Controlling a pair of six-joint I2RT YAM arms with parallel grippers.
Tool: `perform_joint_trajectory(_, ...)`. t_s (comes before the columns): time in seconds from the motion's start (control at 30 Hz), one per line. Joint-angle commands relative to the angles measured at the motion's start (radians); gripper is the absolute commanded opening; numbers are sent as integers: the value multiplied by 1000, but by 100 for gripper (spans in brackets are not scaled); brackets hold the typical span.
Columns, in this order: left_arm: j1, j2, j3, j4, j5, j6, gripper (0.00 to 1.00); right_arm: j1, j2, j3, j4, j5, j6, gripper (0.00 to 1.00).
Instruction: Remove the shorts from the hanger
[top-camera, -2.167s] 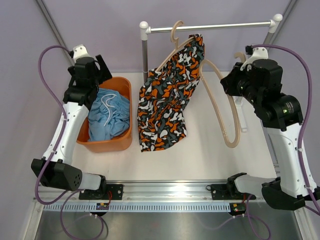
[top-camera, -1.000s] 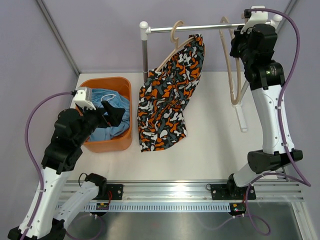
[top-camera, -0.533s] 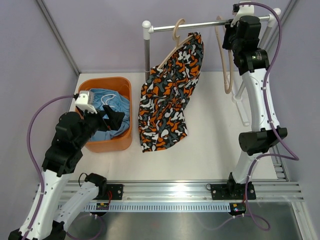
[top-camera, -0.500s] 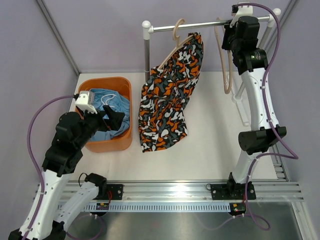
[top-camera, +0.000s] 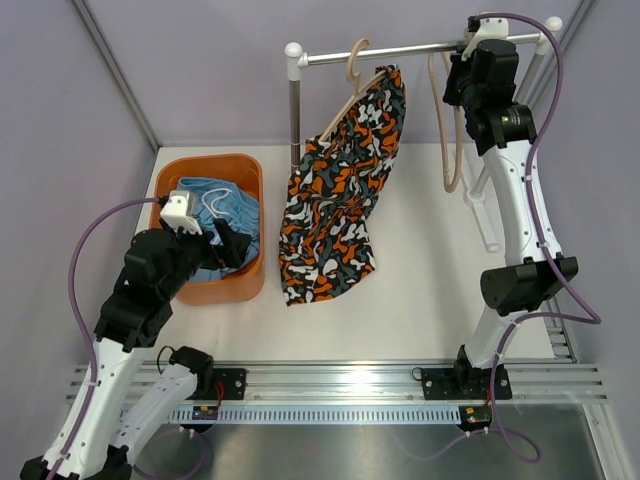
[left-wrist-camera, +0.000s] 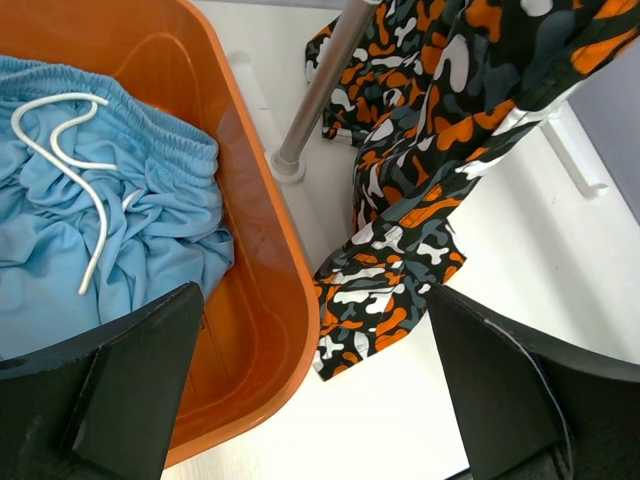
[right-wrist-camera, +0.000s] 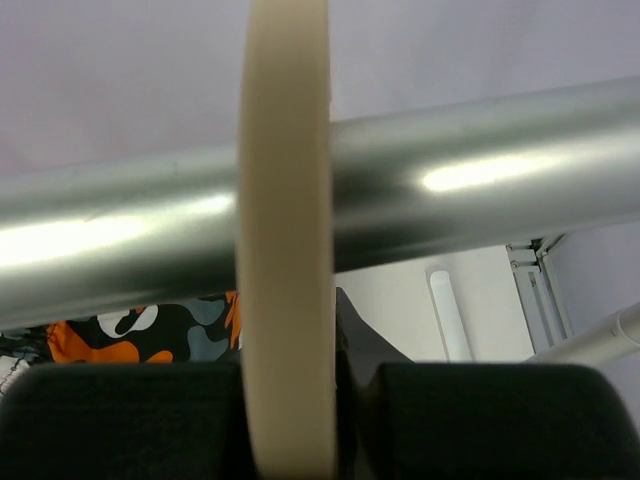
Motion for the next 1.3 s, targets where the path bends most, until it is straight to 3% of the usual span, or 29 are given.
perform_joint_trajectory(0.0, -3, -22, -27, 53, -32, 25, 99, -9, -70, -40, -13, 28, 47, 17)
perform_joint_trajectory(0.07, -3, -25, -34, 55, -46, 29, 99, -11, -92, -62, -15, 43, 56, 20)
perform_joint_trajectory(0.23, -3, -48, -54, 61, -78, 40, 99, -11, -158, -91, -24, 63, 93, 44)
perform_joint_trajectory(0.33, -3, -59, -68, 63, -94, 41, 99, -9, -182, -83, -53, 68, 107, 51)
perform_joint_trajectory(0.6, -3, -74, -91, 63, -121, 45, 99, -11, -316, -103, -153, 143, 157, 60)
perform_joint_trajectory(0.8, -3, -94, -97, 60, -131, 41, 99, 12, -434, -97, -234, 16, 240, 63)
perform_joint_trajectory(1.07, -3, -95, -99, 60, -135, 41, 99, 355, -400, -73, -276, 132, 251, 65)
perform_joint_trajectory(1.27, -3, -97, -100, 61, -143, 43, 99, 483, -322, -79, -217, 223, 271, 66)
